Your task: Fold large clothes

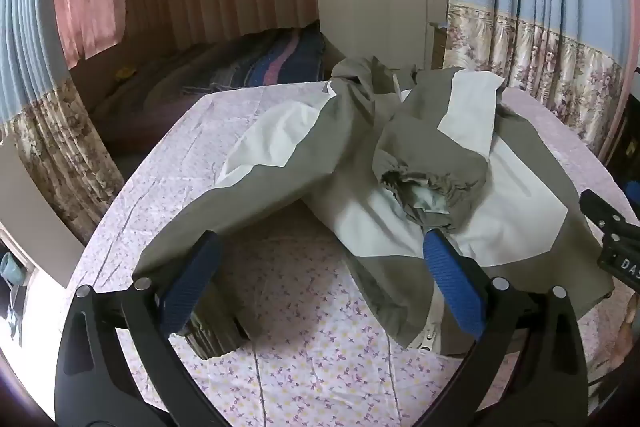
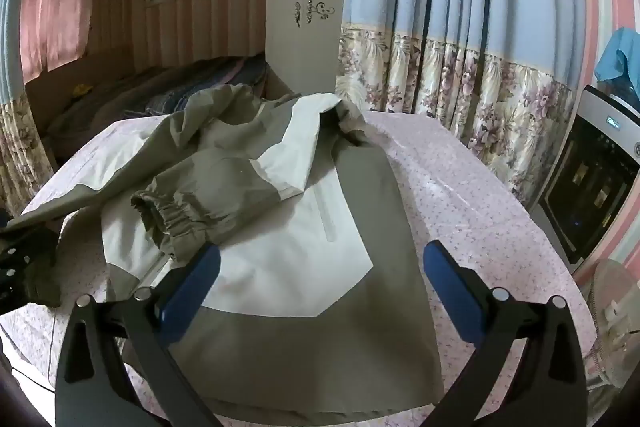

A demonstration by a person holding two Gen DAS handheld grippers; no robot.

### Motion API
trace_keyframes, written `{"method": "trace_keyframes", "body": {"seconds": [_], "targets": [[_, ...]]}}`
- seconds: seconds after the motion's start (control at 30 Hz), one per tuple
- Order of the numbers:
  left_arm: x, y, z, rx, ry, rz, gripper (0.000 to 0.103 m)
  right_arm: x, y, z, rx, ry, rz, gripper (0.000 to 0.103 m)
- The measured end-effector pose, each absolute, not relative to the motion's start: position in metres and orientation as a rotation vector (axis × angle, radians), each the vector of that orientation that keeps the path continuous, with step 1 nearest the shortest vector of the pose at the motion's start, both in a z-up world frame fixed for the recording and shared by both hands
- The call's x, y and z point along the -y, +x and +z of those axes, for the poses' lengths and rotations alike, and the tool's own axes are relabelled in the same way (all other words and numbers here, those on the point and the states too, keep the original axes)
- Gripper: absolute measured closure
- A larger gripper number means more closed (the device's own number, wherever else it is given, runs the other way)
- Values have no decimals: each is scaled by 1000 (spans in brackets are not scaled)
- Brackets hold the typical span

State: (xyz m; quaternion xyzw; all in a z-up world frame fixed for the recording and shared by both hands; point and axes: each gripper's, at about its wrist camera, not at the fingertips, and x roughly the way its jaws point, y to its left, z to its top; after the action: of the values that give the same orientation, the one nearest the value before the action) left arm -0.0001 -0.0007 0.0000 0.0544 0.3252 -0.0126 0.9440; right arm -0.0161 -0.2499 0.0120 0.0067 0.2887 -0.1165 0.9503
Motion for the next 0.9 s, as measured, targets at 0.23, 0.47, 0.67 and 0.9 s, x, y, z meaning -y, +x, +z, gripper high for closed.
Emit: {"method": "trace_keyframes", "body": {"seconds": [0.23, 0.47, 0.67, 0.9], "targets": [[-5, 3, 6, -667, 92, -20, 3, 250, -19, 20, -607, 8, -241, 2], [-8, 4, 10, -658, 87, -8, 3, 252, -24, 26, -607, 39, -223, 2], [-10, 3, 10, -651, 83, -5, 3, 257, -23, 30, -620, 61, -215, 2], [-11, 3, 10, -650, 83, -3, 3, 259, -22, 30, -626, 70, -213, 2]]}}
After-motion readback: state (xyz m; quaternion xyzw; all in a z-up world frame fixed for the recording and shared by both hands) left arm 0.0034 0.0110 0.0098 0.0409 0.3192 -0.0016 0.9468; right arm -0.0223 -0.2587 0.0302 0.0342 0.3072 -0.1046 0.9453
